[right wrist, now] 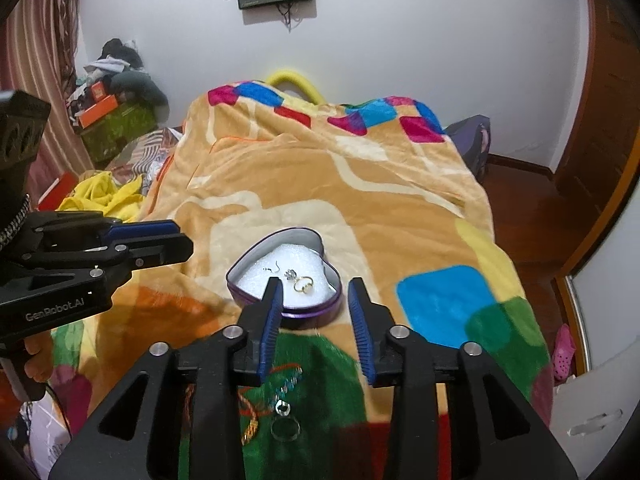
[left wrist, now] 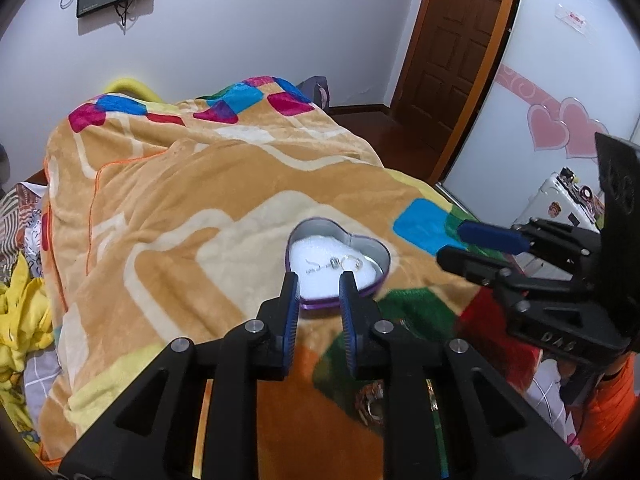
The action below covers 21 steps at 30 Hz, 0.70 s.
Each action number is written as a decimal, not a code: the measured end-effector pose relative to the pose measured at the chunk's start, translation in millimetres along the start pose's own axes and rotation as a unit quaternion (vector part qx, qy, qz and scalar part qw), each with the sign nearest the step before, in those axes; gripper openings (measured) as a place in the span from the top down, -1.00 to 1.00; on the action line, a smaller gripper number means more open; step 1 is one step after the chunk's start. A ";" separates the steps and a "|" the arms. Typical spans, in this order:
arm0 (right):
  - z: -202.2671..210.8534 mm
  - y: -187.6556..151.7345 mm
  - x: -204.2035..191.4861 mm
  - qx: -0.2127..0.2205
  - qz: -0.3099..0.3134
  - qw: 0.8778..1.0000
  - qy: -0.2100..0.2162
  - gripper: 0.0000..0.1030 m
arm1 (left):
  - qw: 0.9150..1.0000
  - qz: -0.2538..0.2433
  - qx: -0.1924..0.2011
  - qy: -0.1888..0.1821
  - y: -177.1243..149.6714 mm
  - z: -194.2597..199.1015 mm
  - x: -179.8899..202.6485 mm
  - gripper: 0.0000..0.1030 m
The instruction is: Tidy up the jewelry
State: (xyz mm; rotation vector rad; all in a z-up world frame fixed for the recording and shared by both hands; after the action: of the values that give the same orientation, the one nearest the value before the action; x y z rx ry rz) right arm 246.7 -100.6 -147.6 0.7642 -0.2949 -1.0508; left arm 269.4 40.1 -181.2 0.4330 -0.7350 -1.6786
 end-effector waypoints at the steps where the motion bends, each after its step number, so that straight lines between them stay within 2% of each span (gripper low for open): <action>1: 3.8 -1.6 -0.1 0.002 -0.001 1.000 -0.001 0.36 | 1.000 0.001 -0.003 -0.002 -3.4 1.3 1.5 0.62; 9: 17.5 -20.6 1.0 -0.002 -0.012 1.000 -0.006 0.36 | 1.000 0.003 -0.029 -0.010 -34.2 4.9 9.3 0.62; 21: 7.9 -69.9 9.7 -0.051 -0.029 0.998 -0.010 0.36 | 0.997 -0.001 -0.069 -0.041 -75.7 -3.0 42.4 0.62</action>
State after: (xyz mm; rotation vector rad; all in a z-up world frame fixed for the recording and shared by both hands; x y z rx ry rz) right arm 200.2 -131.4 -191.5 0.6741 -0.2355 -1.1196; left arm 205.9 6.6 -230.0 0.2699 -0.6741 -1.7453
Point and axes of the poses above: each gripper's, at about its wrist camera, not at the fingertips, and z roughly against the way its jaws point, x to its right, y to its top, the point moved 6 cm from there along -z, roughly the way its jaws point, and after that the axes turned 5 degrees about -z, right-handed, at the moved point
